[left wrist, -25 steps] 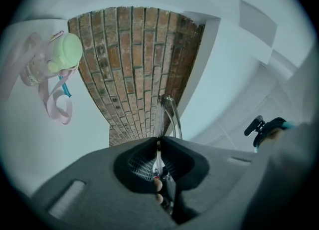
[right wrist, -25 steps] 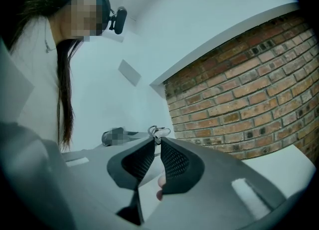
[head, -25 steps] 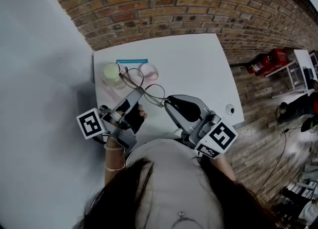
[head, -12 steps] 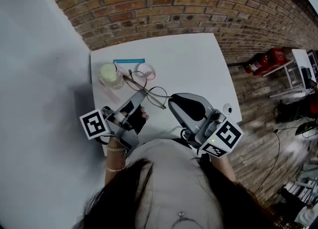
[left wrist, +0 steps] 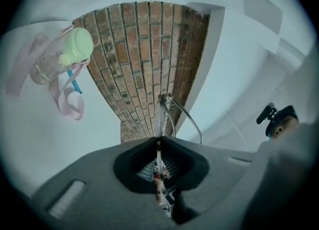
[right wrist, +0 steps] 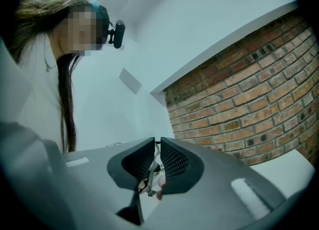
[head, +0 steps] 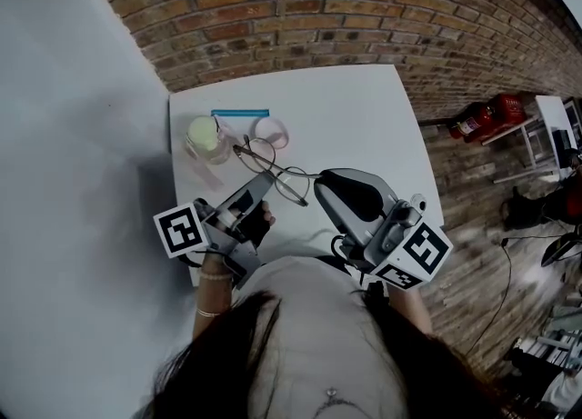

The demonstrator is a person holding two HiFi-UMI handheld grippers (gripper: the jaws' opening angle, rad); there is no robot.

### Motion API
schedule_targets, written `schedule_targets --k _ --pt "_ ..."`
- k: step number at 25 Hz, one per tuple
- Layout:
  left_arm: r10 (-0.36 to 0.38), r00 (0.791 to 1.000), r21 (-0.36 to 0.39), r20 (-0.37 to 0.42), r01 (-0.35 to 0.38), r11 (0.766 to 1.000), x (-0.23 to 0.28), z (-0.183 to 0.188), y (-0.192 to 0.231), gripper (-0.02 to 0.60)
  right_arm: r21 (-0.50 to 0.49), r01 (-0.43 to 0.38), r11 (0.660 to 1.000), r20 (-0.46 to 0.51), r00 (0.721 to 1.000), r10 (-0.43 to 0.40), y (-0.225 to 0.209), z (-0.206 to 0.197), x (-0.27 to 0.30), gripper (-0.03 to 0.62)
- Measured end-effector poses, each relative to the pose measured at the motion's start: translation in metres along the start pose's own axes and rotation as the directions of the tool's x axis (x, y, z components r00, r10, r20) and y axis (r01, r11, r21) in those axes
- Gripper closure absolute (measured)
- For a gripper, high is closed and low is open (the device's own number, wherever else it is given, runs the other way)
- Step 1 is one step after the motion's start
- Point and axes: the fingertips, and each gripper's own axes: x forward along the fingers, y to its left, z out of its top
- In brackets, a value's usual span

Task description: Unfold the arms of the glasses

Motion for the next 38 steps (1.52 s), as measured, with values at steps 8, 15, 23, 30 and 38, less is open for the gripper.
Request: schedule_targets --k 8,15,23,30,38 --pt "0.031 0.999 -0.002 -0.029 -0.031 1.0 -0.001 -0.005 0.008 0.56 -0.006 0.005 1.0 0.012 1.0 -0.005 0.001 0.005 0.002 0.549" --pt "0.052 0.997 0.0 -0.058 -0.052 0.999 0.001 -0.013 0.013 0.56 -0.016 0.007 1.0 0.028 1.0 -0.007 0.0 0.012 0.002 0.551" --pt "0.062 0.994 -0.02 -0.092 -0.064 0.998 0.004 -0.023 0.019 0.56 -0.019 0.014 1.0 0.036 0.999 -0.014 -0.004 0.016 0.001 0.551" --pt "0.072 0.99 -0.025 -0.117 -0.076 0.997 0.005 -0.03 0.023 0.56 -0.031 0.018 0.999 0.045 0.999 -0.017 -0.005 0.02 0.002 0.551" --pt "0.084 0.985 -0.028 -0.152 -0.089 0.996 0.007 -0.04 0.028 0.56 -0.039 0.022 0.999 0.051 0.998 -0.02 -0.006 0.022 0.001 0.551"
